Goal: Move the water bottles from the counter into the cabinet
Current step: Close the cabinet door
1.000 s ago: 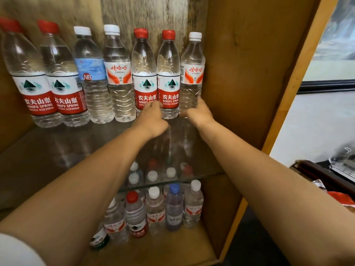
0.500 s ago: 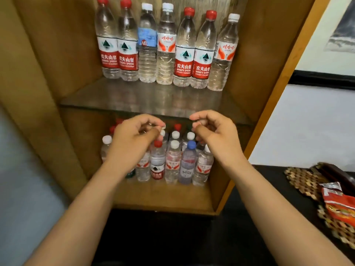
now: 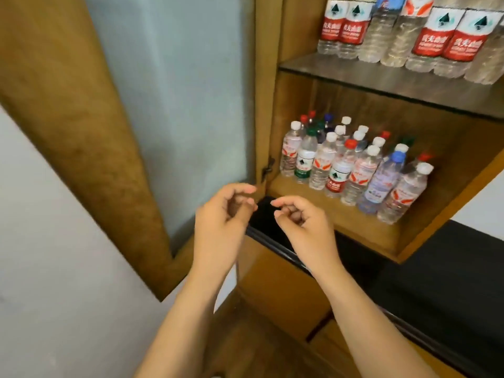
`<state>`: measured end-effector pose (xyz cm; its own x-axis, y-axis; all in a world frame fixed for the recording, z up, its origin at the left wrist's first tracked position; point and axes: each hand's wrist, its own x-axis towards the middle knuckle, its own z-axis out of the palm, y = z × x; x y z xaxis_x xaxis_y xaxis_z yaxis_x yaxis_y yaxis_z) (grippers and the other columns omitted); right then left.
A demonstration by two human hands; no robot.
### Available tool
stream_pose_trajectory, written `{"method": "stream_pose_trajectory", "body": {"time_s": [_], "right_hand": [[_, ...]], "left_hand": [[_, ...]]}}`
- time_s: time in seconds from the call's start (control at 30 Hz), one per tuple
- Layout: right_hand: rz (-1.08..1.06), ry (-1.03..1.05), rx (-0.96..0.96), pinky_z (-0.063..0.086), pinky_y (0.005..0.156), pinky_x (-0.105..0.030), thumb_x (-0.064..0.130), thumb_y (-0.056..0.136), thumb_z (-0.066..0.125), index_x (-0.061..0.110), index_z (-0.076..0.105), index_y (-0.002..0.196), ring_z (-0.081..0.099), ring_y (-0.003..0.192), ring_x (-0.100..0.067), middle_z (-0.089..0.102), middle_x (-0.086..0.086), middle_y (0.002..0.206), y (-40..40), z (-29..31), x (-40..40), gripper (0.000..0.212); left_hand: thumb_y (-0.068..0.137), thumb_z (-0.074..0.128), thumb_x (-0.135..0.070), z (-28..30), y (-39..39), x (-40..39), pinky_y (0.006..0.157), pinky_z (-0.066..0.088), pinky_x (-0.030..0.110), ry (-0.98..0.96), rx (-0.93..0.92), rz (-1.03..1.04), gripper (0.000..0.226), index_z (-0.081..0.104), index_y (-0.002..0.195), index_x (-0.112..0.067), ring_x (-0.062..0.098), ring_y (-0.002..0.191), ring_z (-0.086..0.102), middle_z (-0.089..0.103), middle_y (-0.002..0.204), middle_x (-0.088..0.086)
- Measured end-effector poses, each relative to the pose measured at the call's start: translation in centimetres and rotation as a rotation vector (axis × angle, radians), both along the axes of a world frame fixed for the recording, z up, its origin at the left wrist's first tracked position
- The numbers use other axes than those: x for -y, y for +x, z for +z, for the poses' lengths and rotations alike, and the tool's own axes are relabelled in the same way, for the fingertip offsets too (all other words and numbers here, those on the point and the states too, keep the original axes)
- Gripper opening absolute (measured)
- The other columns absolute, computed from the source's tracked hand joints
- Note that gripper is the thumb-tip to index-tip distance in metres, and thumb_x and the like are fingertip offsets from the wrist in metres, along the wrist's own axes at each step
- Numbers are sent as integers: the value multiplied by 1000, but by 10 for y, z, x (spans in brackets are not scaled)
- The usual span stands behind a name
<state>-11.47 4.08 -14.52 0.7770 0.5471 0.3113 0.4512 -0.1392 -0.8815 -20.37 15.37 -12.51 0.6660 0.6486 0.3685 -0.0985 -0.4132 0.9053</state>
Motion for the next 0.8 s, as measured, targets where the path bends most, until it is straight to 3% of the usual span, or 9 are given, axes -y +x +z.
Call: {"method": "stream_pose_trajectory", "body": {"time_s": [0.17,0.23,0.3,0.4,0.5,0.6,0.67,0.73,0.8], "right_hand": [[157,6,26,47,67,-12,23,81,66,43,54,104,55,85,1,53,19,100,-64,-6,-59,33],[214,-28,16,47,81,-20,36,77,69,41,43,123,47,105,3,40,20,120,-85,-7,-82,54],[261,-46,22,42,90,-25,43,73,71,38,25,137,34,120,2,25,19,135,-106,-6,-105,80],[258,-96,25,37,90,-24,42,68,76,40,-1,143,22,127,-3,1,20,148,-132,-2,-135,107],[197,-136,-6,35,105,-36,37,69,77,33,-14,144,9,143,-23,-11,9,153,-146,0,-162,117],[121,-168,2,35,108,-43,41,70,75,30,-17,143,8,143,-28,-10,2,155,-152,-1,-179,118],[70,-158,20,37,107,-44,44,70,73,30,-16,143,12,142,-29,-5,0,155,-153,-3,-185,116],[-4,-161,57,38,104,-42,52,71,64,30,-15,144,16,141,-29,-1,0,155,-155,-6,-187,110],[-107,-169,104,38,105,-42,60,70,50,29,-15,144,17,140,-28,2,-3,155,-159,-10,-185,104]], "left_hand": [[86,54,-10,17,-79,-30,71,45,15,307,320,367,25,57,106,-24,4,84,59,59,93,-19],[83,58,-7,20,-101,-46,79,46,26,393,445,528,39,47,119,-19,18,99,54,50,114,-6],[78,63,-8,23,-115,-64,89,44,33,385,448,622,57,34,126,-23,21,112,46,36,128,-2],[79,66,-10,33,-121,-89,106,37,36,170,266,507,75,21,137,-27,11,128,37,30,143,-1],[83,63,-3,39,-116,-105,112,32,41,-21,140,278,79,18,146,-17,17,138,30,28,151,5],[84,63,-5,41,-113,-112,106,39,43,-42,112,273,69,28,143,-15,16,129,41,40,142,2],[83,63,-7,42,-113,-116,96,48,40,-32,144,279,51,41,130,-12,3,108,53,53,118,-10],[83,63,-9,39,-114,-116,87,53,33,3,158,268,40,46,119,-16,-10,92,53,51,102,-23],[83,64,-12,34,-115,-110,78,53,24,41,181,232,35,48,112,-22,-13,87,53,52,95,-29]]}}
